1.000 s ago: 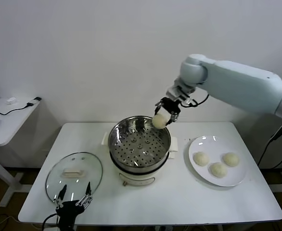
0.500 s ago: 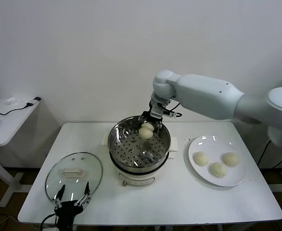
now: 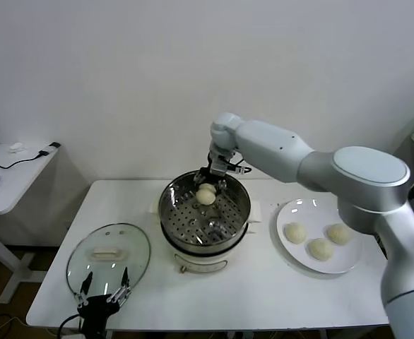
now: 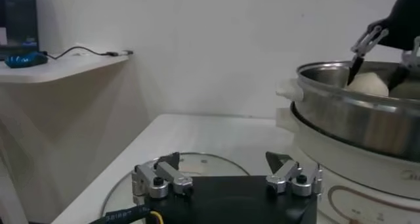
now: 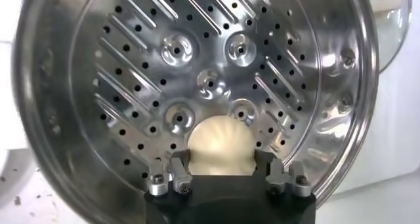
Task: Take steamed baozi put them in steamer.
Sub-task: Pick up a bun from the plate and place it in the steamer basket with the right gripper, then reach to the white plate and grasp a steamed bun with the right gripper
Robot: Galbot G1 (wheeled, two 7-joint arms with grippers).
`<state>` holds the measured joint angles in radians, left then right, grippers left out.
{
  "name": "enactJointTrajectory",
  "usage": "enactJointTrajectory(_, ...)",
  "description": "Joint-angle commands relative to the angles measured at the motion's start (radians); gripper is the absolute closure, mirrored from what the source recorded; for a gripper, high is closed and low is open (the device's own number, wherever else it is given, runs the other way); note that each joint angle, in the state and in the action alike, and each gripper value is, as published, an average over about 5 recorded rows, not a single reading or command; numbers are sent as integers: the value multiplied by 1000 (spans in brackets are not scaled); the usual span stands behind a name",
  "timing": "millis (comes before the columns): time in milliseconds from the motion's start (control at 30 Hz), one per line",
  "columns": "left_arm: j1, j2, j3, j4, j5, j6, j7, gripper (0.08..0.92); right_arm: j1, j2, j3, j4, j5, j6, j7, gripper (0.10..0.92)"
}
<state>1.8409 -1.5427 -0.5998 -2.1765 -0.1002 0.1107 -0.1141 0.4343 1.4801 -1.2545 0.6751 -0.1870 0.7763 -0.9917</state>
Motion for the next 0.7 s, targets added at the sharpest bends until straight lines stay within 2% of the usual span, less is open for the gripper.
enactJointTrajectory(33,0,1,0,3,0,-1,-1,177,-16,44,14,-89,4,65,10,293)
enactJointTrajectory(133,1,1,0,1,0,0,-1,177,24,16,17,-37,57,64,3,228)
enactJointTrajectory(233,2,1,0,-2,0,0,-1,177,88,-38,11,57,143,41,-33,206)
enactJointTrajectory(400,5,1,1,-9,1,1,0,177,267,-196,-105,243,464,-122,-151,203)
enactJointTrajectory(533,7,2,2,-11,1,0,0,177,381,-353,-210,296,674,-262,-206,203)
enactJointTrajectory(700,3,4,4,-11,1,0,0,177,408,-521,-295,312,706,-471,-176,203)
